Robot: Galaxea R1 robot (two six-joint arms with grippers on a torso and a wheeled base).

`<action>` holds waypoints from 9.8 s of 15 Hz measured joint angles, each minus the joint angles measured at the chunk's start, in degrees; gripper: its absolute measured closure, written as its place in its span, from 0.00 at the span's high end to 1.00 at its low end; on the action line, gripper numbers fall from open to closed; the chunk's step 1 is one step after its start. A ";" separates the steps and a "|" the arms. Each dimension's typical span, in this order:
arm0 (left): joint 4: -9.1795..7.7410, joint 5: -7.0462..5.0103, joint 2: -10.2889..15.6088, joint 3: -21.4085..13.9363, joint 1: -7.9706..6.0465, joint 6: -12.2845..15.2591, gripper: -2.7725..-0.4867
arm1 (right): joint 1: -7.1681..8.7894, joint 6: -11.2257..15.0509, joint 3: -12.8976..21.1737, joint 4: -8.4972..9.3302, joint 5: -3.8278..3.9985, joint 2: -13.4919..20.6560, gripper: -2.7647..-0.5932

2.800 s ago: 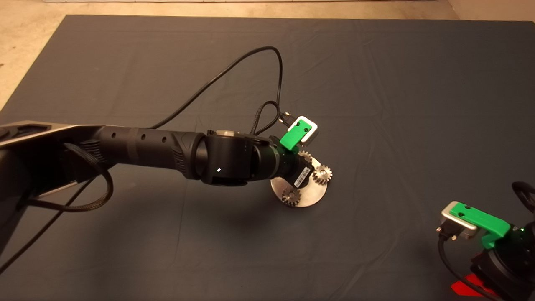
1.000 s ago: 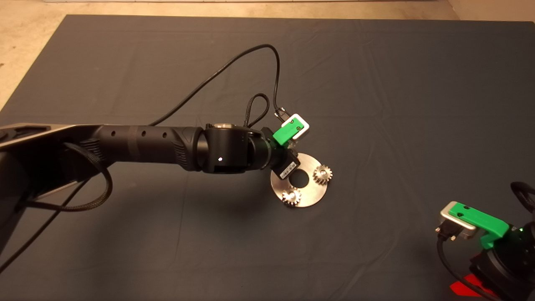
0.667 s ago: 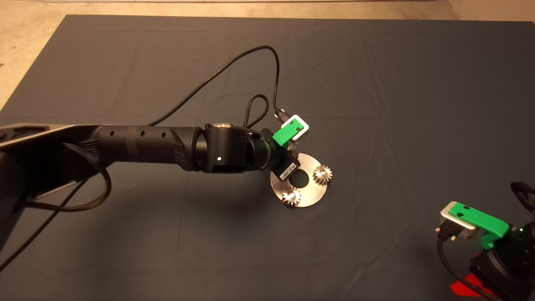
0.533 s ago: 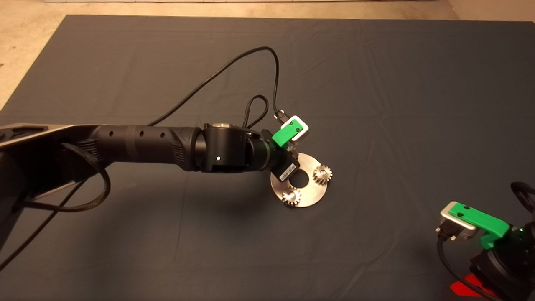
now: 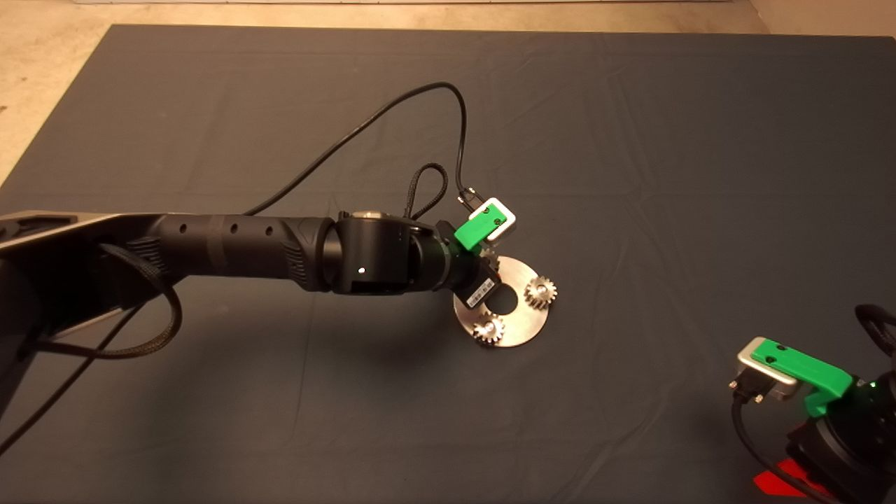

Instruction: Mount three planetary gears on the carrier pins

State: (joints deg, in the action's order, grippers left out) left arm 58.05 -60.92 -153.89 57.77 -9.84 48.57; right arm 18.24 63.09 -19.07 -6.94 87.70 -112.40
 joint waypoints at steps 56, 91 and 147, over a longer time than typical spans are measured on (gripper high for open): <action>-3.40 1.55 -0.05 5.38 -5.40 -5.58 0.05 | -0.30 0.22 0.05 0.05 0.00 -3.36 0.58; -2.35 3.51 -0.18 2.32 -3.99 -0.22 0.05 | -0.30 1.96 0.05 0.05 0.00 -6.59 0.58; 7.90 13.09 0.39 3.91 3.51 -0.50 0.05 | -0.27 5.38 0.05 0.13 0.00 -11.61 0.58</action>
State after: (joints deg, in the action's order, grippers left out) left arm 65.95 -47.82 -153.50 61.68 -6.33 48.07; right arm 17.97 68.46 -19.02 -6.80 87.70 -124.02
